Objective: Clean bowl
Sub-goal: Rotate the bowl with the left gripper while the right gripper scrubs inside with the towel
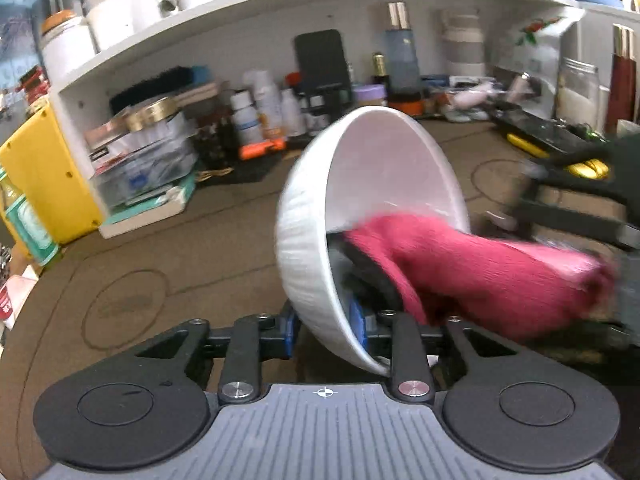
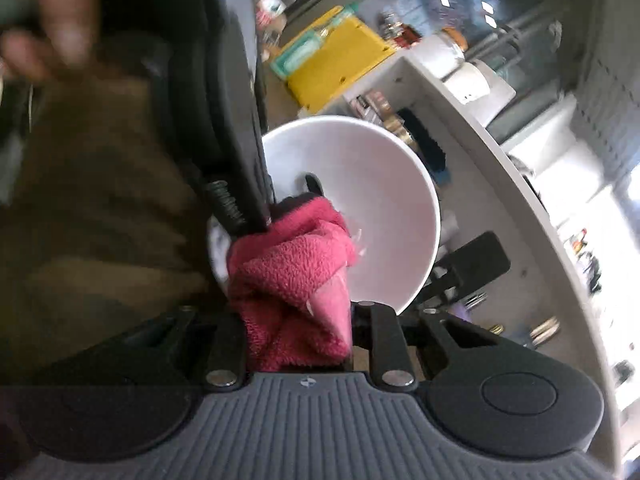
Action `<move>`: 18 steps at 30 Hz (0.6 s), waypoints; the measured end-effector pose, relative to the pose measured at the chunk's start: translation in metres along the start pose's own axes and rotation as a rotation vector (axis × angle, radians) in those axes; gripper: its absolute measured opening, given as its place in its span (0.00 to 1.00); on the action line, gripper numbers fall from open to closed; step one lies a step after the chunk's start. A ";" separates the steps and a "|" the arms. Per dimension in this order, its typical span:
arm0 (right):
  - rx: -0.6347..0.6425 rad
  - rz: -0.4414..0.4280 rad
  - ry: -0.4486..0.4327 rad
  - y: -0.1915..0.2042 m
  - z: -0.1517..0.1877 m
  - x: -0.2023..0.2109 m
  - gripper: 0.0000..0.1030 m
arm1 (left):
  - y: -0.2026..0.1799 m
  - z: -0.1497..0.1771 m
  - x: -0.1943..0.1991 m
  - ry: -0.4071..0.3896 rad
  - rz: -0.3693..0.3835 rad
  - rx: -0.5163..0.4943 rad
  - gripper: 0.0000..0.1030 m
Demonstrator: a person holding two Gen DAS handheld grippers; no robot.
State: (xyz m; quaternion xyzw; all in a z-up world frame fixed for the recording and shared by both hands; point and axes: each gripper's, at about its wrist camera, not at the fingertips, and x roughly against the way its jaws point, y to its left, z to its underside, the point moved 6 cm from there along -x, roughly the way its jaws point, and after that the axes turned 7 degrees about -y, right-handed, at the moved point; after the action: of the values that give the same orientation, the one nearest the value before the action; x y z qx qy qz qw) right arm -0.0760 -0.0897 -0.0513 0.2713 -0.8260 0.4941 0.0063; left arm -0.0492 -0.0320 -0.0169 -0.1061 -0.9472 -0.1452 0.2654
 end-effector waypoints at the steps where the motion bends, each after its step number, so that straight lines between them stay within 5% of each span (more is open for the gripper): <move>1: 0.039 0.043 -0.004 -0.002 0.000 -0.009 0.21 | 0.001 0.003 -0.004 0.010 0.001 0.019 0.35; 3: 0.024 0.122 -0.036 -0.013 -0.006 -0.019 0.20 | 0.006 0.003 -0.008 0.013 0.004 0.045 0.34; 7: -0.260 0.170 -0.129 -0.047 -0.013 -0.003 0.20 | 0.019 0.003 -0.010 0.019 -0.028 0.043 0.35; 12: -0.545 0.000 -0.043 -0.050 0.016 0.004 0.21 | 0.024 -0.010 -0.006 -0.006 -0.088 -0.021 0.36; 16: -0.605 -0.029 -0.002 -0.047 0.024 0.000 0.21 | 0.018 -0.034 -0.005 -0.047 -0.154 -0.104 0.33; 18: -0.624 -0.034 0.013 -0.047 0.024 -0.002 0.21 | 0.016 -0.052 -0.005 -0.088 -0.146 -0.102 0.24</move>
State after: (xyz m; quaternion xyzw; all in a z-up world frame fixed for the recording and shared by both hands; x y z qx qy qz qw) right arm -0.0467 -0.1260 -0.0258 0.2668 -0.9331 0.2181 0.1026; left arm -0.0162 -0.0345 0.0263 -0.0564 -0.9545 -0.2076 0.2065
